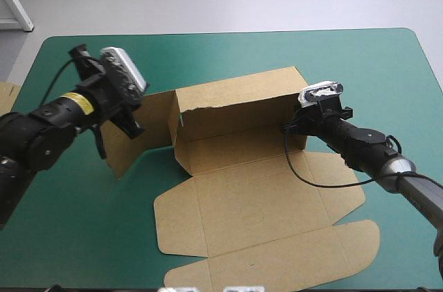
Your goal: Fold the box
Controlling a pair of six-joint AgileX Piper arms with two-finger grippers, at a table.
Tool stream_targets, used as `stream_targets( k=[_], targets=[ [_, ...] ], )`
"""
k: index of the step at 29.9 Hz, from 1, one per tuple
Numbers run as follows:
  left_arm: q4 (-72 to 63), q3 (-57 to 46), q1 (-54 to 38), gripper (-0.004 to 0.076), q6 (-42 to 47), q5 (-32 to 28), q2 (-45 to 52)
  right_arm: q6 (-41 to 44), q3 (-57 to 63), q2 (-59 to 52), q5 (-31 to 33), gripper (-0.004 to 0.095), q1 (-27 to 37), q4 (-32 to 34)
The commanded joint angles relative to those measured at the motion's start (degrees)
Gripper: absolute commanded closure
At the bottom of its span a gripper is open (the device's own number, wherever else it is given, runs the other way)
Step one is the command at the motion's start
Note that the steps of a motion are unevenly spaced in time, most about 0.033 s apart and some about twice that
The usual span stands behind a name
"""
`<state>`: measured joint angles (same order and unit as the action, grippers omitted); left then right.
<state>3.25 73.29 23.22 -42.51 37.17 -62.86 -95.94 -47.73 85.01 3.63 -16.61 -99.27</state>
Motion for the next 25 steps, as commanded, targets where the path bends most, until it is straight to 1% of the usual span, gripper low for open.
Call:
stream_targets(
  k=[1,4,7,9,12,18,21,25],
  targets=[
    [-6.74,1.96,-9.42,0.037,-0.14,-4.12,3.37,1.02,-1.1,-1.06,1.08,0.091,-0.25,-3.56],
    [-12.41,1.96,-19.08,0.037,-2.48,-2.99,3.73,1.5,-1.1,-1.06,0.85,0.091,-0.25,-3.68],
    [-22.44,1.73,-28.46,0.037,-6.46,-2.17,3.52,1.91,-1.21,-1.06,0.85,0.091,-0.25,-3.68],
    [-31.57,0.72,-34.25,0.0371,-11.04,-2.96,3.25,1.91,-1.21,-1.06,0.72,0.091,-0.25,-3.68],
    [-40.06,-0.9,-40.04,0.0372,-15.09,-4.48,1.8,1.91,-1.21,-1.06,0.17,0.091,-0.25,-3.68],
    [-51.26,-4.77,-45.04,0.0375,-16.01,-4.54,-3.37,2.15,-1.21,-1.06,-0.31,0.091,-0.14,-3.68],
    [-54.85,-6.09,-46.24,0.0375,-18.43,-4.35,-3.7,2.4,-1.21,-1.06,-1.09,0.091,-0.14,-3.68],
    [-57.18,-8.39,-47.72,0.0375,-19.07,-5.99,-3.6,3.22,-1.21,-1.06,-2.62,0.091,-0.01,-3.68]
  ],
)
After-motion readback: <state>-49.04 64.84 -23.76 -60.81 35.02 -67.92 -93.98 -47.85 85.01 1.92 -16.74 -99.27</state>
